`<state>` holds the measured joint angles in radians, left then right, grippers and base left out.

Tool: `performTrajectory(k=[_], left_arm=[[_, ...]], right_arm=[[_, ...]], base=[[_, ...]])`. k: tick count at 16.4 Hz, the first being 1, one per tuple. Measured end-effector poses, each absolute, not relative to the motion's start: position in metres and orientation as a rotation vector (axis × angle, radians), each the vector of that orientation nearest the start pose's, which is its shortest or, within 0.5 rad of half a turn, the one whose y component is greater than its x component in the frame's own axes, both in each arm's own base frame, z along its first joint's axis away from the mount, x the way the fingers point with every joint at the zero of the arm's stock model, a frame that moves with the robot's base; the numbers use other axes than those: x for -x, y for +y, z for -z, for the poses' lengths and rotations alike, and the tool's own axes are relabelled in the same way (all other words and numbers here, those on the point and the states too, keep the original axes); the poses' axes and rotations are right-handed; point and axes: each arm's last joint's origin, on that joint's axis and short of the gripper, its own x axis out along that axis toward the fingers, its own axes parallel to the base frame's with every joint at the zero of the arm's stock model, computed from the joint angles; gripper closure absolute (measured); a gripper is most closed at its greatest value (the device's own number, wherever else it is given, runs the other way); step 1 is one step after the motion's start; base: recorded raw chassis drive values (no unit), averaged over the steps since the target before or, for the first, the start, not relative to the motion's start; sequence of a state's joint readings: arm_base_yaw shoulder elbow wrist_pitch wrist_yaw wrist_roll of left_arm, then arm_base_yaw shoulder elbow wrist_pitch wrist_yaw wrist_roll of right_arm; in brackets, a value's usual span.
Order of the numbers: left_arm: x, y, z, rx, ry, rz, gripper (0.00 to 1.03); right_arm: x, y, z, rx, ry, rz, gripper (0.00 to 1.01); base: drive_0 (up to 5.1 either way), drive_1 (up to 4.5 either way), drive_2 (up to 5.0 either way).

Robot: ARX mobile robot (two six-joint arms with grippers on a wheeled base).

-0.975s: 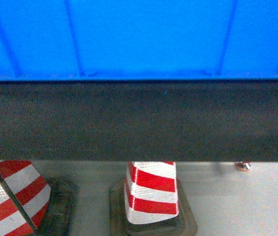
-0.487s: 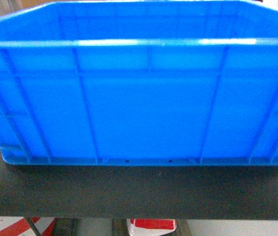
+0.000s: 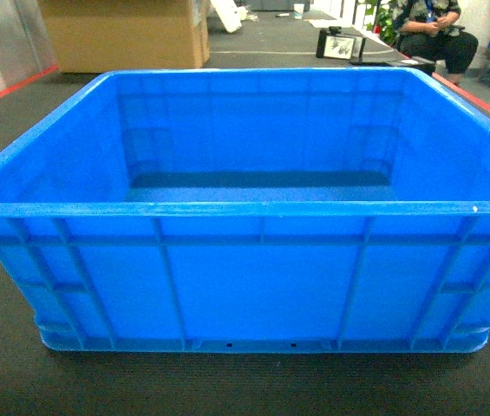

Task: Place box next to blue box on left shelf

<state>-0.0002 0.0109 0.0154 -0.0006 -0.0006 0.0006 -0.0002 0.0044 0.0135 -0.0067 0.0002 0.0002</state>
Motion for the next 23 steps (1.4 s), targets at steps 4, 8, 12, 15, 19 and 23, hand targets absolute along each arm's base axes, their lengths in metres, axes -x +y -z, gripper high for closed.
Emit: performTrajectory(k=[4, 8, 12, 15, 19, 23], left_arm=[[-0.0974, 0.0, -0.1676, -0.001, -0.001, 0.0, 0.05], [-0.0974, 0.0, -0.1675, -0.001, 0.0, 0.0, 0.05], [-0.0974, 0.0, -0.1675, -0.001, 0.0, 0.0, 0.05], [-0.0974, 0.0, -0.1675, -0.001, 0.0, 0.0, 0.05], [-0.0974, 0.0, -0.1675, -0.001, 0.0, 0.0, 0.05], [-0.0974, 0.0, -0.1675, -0.001, 0.0, 0.0, 0.05]], right_arm=[[-0.0971, 0.0, -0.1672, 0.0, -0.004, 0.0, 0.03], [-0.0971, 0.0, -0.1672, 0.0, -0.004, 0.0, 0.03], [-0.0971, 0.0, -0.1672, 0.0, -0.004, 0.0, 0.03], [-0.0971, 0.0, -0.1672, 0.0, -0.004, 0.0, 0.03], [-0.0971, 0.0, -0.1672, 0.0, -0.004, 0.0, 0.03], [-0.0971, 0.0, -0.1672, 0.0, -0.004, 0.0, 0.03]], base=[[0.0, 0.0, 0.0], [0.0, 0.0, 0.0], [0.0, 0.0, 0.0], [0.0, 0.0, 0.0], [0.0, 0.0, 0.0], [0.0, 0.0, 0.0]])
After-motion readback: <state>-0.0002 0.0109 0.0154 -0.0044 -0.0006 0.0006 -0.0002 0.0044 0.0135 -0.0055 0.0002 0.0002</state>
